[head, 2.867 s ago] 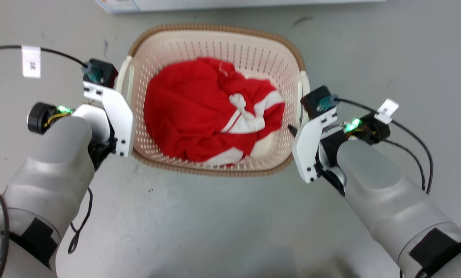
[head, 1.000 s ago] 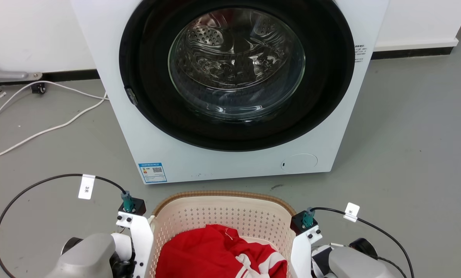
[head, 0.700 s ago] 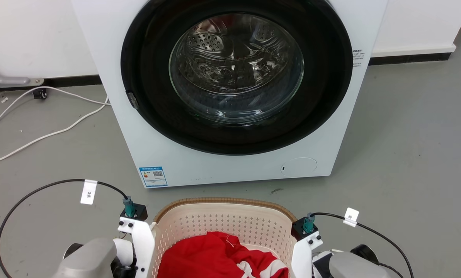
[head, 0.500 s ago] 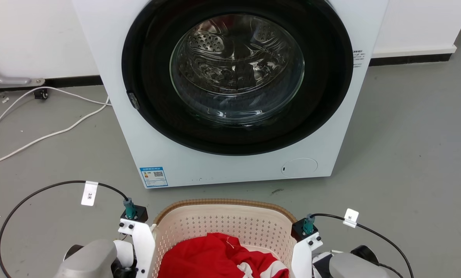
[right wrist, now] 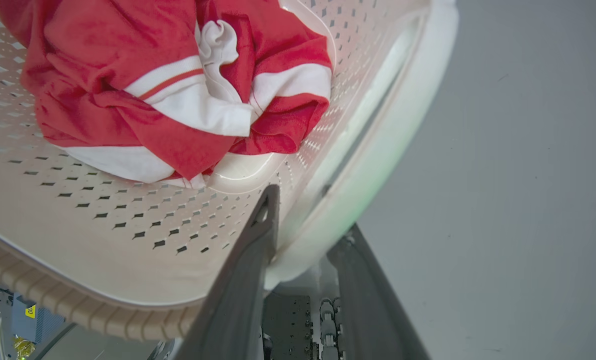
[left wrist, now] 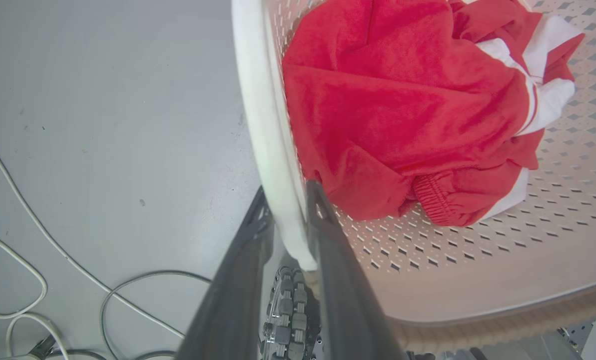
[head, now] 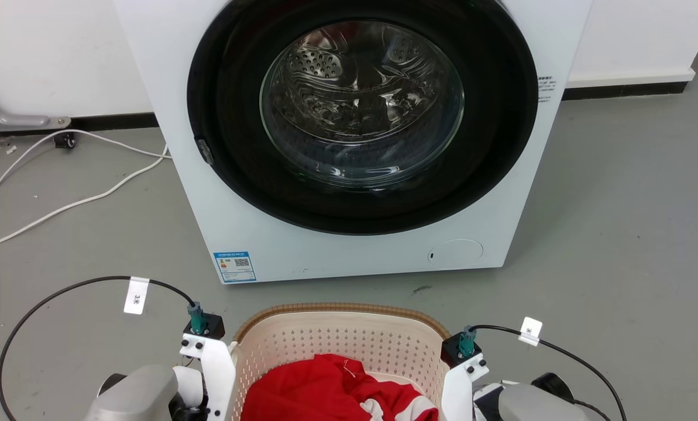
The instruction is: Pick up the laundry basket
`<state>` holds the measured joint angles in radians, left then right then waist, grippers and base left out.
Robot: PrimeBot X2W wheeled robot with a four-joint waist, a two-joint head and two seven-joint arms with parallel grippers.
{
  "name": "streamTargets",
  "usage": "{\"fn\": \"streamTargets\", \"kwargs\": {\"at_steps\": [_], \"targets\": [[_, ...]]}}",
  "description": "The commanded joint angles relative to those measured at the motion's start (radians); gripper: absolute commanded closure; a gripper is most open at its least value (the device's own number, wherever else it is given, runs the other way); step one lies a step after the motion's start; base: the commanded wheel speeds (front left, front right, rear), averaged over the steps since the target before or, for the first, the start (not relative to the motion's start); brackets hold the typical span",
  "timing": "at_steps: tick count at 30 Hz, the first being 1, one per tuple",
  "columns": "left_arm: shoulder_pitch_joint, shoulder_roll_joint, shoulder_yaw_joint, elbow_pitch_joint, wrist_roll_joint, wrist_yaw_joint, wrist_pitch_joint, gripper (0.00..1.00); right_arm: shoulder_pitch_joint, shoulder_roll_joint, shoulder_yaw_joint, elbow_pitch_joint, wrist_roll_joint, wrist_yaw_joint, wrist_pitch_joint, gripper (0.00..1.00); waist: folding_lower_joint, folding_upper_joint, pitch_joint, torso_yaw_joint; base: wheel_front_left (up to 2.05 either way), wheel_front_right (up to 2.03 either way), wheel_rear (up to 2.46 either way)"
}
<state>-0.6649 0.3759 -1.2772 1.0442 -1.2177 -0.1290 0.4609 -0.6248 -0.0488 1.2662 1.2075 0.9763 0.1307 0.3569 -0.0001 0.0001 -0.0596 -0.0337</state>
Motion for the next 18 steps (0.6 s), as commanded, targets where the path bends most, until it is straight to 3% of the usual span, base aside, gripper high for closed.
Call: {"fn": "streamTargets", "kwargs": {"at_steps": [1, 18], "targets": [[0.010, 0.000, -0.003, -0.002, 0.002, -0.002, 0.000, 1.00, 0.001, -0.003, 0.007, 0.003, 0.001, 0.000, 0.003, 1.00, 0.0001, -0.0001, 0.001, 0.000, 0.00, 0.00, 0.00], [0.003, 0.001, -0.004, -0.006, 0.002, -0.002, 0.008, 1.00, -0.003, -0.004, 0.015, 0.004, 0.006, 0.000, 0.009, 1.00, 0.0001, -0.0001, 0.006, 0.003, 0.00, 0.00, 0.00]]}}
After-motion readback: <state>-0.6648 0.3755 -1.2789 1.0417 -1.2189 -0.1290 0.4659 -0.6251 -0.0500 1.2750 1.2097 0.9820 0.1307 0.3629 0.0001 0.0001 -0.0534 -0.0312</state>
